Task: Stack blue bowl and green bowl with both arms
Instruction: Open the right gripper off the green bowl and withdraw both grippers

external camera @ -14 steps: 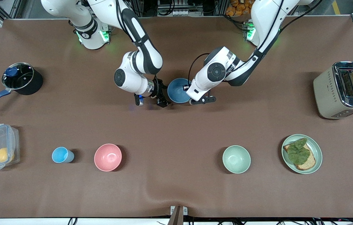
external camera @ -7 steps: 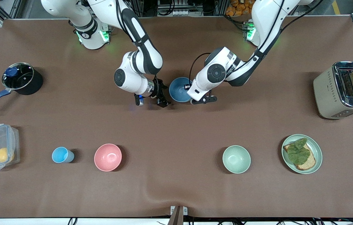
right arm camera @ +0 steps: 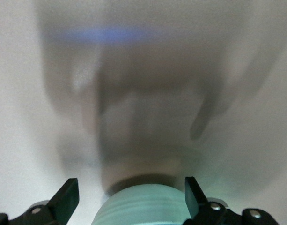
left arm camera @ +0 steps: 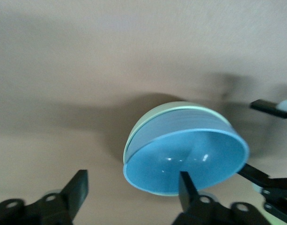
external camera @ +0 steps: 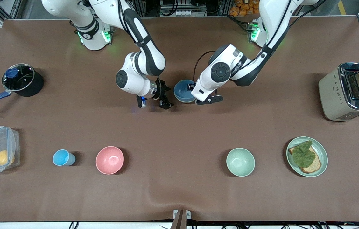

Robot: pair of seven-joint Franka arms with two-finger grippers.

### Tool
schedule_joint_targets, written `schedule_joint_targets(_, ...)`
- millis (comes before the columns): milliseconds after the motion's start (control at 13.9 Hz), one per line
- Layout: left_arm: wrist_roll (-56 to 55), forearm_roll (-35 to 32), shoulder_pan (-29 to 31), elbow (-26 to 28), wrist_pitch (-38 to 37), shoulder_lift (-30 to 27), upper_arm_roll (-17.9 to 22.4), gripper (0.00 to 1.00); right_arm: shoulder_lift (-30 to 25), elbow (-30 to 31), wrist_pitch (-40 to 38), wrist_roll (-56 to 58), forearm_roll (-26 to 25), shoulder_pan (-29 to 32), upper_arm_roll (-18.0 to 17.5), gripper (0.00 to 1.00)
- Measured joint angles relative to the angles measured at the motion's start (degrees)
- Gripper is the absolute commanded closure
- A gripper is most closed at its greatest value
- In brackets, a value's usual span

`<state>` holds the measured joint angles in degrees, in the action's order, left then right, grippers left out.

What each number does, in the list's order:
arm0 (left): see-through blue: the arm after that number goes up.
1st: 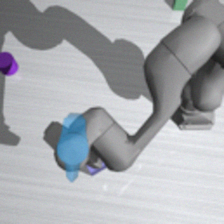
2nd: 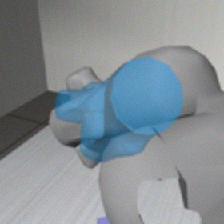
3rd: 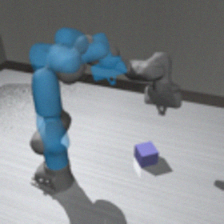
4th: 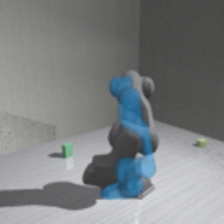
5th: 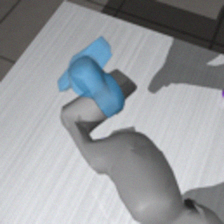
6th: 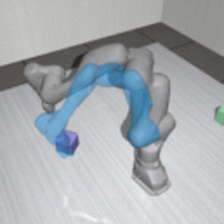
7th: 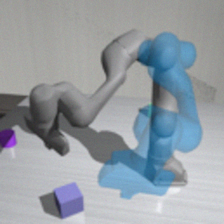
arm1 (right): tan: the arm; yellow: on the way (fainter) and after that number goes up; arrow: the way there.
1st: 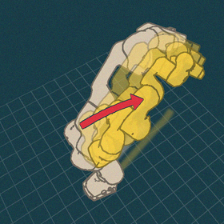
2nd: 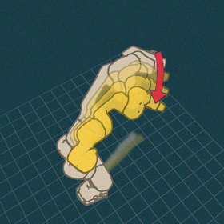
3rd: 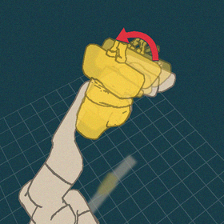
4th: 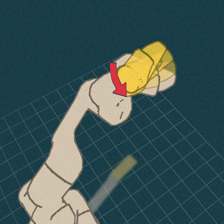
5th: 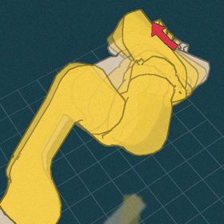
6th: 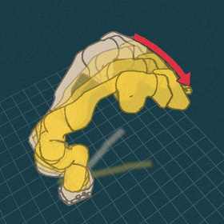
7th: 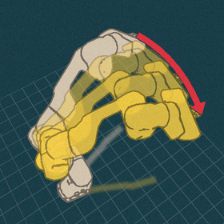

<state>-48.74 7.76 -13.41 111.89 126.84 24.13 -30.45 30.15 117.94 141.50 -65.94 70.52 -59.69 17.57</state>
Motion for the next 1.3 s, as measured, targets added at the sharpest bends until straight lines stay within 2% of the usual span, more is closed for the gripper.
schedule_joint_targets(144,-0.1,-2.6,2.3,-3.2,-3.3,-2.3,0.5,0.0,-0.1,-0.1,-0.1,0.8,0.0,0.0,0.1,0.0)
schedule_joint_targets(288,-0.2,-9.2,6.8,-6.2,-5.0,-3.7,0.9,0.0,-0.1,0.0,-1.1,2.3,-0.5,0.3,0.8,0.0)
schedule_joint_targets(505,2.4,-15.0,15.6,-10.0,-8.1,-4.1,1.1,0.0,-0.3,-0.1,-4.4,3.0,-6.4,0.8,4.0,0.0)
schedule_joint_targets(649,6.7,-15.3,19.8,-12.8,-12.8,-4.9,1.1,0.0,-0.5,-0.8,-10.3,3.7,-9.6,1.0,8.4,0.0)
schedule_joint_targets(937,12.0,-15.5,25.0,-16.2,-16.2,-8.0,1.2,0.0,-1.3,-2.4,-21.3,7.3,-13.9,1.8,16.8,0.0)
schedule_joint_targets(1081,13.5,-15.5,26.7,-18.1,-17.6,-8.6,1.2,0.0,-1.4,-2.5,-24.0,10.0,-14.9,3.1,18.5,0.0)
schedule_joint_targets(1297,15.5,-15.5,26.8,-21.7,-22.1,-8.7,1.0,0.0,-1.4,-2.8,-27.5,13.6,-18.8,8.1,18.5,0.0)
